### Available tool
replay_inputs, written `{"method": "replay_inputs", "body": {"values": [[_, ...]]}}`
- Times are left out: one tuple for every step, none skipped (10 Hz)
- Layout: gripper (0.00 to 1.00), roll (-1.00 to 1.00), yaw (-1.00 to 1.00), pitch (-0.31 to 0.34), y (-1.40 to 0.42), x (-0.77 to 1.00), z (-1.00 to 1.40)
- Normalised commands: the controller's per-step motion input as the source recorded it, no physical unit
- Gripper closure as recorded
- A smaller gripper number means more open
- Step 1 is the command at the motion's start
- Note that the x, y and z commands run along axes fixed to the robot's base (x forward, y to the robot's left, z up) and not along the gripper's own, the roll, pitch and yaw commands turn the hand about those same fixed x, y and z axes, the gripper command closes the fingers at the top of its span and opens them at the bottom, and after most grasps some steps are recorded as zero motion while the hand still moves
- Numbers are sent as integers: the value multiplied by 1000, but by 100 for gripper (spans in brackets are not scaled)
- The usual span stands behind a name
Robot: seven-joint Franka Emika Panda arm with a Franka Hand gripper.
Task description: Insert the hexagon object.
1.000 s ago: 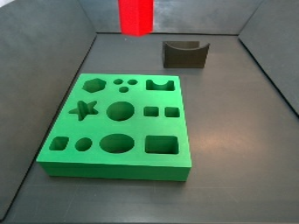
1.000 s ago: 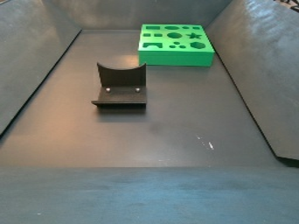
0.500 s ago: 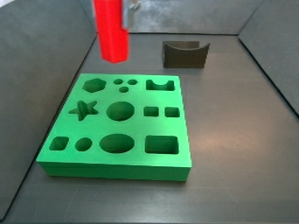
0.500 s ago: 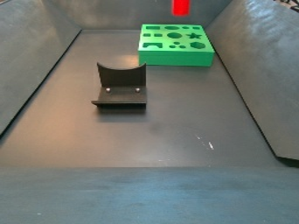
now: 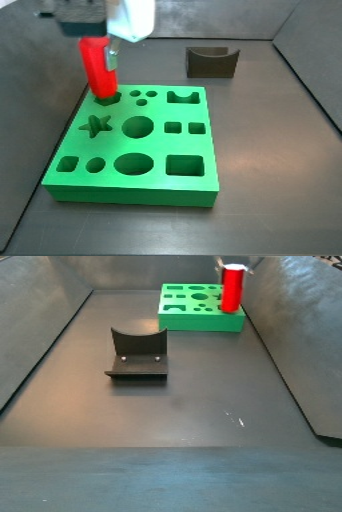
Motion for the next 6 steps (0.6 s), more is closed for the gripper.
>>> {"method": "replay_inputs", "body": {"values": [[100, -91, 0, -10, -503, -31, -17], [100, -4, 0, 0, -509, 166, -74], [100, 0, -74, 44, -243, 506, -269], [100, 0, -123, 80, 46, 560, -463], [100, 0, -157, 84, 174, 486, -511], [100, 0, -83, 53, 323, 120, -560]]}}
